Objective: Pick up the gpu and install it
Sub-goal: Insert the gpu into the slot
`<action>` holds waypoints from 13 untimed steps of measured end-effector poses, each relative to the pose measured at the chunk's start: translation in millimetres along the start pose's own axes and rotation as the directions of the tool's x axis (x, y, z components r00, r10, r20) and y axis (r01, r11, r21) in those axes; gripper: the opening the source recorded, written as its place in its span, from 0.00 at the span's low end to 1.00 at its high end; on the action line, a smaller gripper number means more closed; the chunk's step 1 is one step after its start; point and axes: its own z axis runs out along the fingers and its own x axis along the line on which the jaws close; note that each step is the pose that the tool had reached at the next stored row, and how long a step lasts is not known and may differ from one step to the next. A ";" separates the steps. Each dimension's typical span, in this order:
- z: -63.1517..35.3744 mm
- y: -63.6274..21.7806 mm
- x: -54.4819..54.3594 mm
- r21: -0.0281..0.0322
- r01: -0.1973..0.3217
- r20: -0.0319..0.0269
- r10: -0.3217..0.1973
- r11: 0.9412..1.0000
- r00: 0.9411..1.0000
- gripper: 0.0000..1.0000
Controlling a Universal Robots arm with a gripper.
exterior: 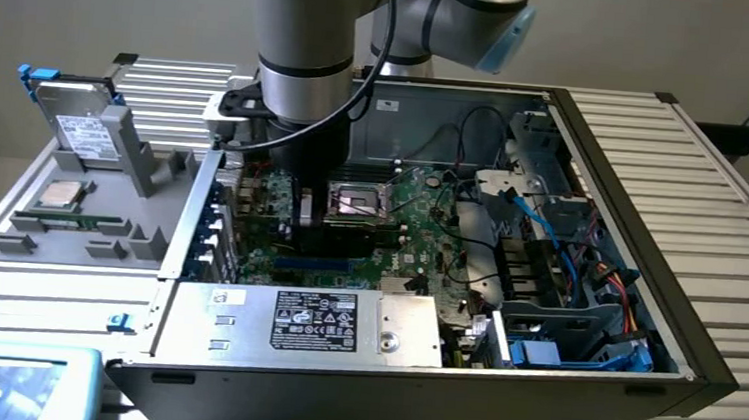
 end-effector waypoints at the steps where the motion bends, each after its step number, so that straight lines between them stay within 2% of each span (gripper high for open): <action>1: 0.0 0.0 0.0 0.000 0.000 0.000 0.000 1.000 1.000 0.29; 5: 0.1 0.0 -0.7 0.000 0.000 -0.001 0.000 1.000 1.000 0.29; 10: 0.1 0.2 -0.7 0.000 0.000 -0.006 0.000 1.000 1.000 0.29; 13: 0.2 0.2 -0.7 0.000 0.000 -0.007 0.000 1.000 1.000 0.29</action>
